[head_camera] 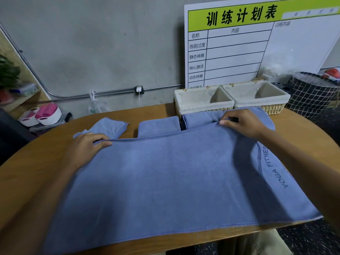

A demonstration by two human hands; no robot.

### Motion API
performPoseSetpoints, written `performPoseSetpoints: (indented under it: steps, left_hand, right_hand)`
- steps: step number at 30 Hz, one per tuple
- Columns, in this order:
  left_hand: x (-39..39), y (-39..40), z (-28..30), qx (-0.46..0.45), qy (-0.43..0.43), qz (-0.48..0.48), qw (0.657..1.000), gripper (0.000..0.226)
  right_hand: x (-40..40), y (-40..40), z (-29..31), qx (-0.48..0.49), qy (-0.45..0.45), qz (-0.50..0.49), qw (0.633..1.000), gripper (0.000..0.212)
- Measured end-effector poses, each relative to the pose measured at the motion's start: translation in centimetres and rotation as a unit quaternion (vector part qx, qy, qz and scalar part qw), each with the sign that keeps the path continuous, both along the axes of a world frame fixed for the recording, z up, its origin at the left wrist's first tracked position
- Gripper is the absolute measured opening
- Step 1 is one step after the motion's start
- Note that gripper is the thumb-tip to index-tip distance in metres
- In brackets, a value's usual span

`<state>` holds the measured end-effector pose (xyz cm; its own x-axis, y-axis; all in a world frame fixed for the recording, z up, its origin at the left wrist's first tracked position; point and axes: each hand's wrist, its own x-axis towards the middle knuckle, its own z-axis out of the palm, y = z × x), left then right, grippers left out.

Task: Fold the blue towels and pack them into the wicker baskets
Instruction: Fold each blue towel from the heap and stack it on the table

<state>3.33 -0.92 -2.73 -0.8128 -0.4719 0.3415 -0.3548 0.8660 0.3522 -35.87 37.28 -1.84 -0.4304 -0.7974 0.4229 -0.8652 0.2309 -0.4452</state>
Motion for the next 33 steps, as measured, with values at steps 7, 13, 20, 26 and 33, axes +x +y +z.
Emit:
performPoseSetpoints:
  steps: [7, 13, 20, 26, 33]
  left_hand:
    - [0.5, 1.4, -0.4, 0.016, 0.015, -0.035, 0.999, 0.007]
    - [2.2, 1.9, -0.4, -0.05, 0.054, -0.047, 0.996, 0.011]
    - [7.5, 7.0, -1.9, -0.035, 0.05, -0.124, 0.99, 0.017]
    - [10.2, 7.8, -4.6, 0.015, -0.004, -0.101, 0.995, 0.049]
    - [7.9, 10.1, -5.0, -0.055, -0.03, -0.168, 0.984, 0.042]
  right_hand:
    - [1.0, 1.0, -0.7, 0.009, -0.006, 0.021, 1.0, 0.02]
    - [2.4, 2.6, -0.9, -0.055, -0.007, 0.018, 0.998, 0.033]
    - [5.7, 8.3, -0.8, 0.023, -0.011, 0.085, 0.996, 0.032]
    - [8.6, 10.2, -1.6, 0.178, -0.008, 0.033, 0.983, 0.057]
    - [11.5, 6.9, -4.1, 0.191, 0.101, 0.081, 0.973, 0.059]
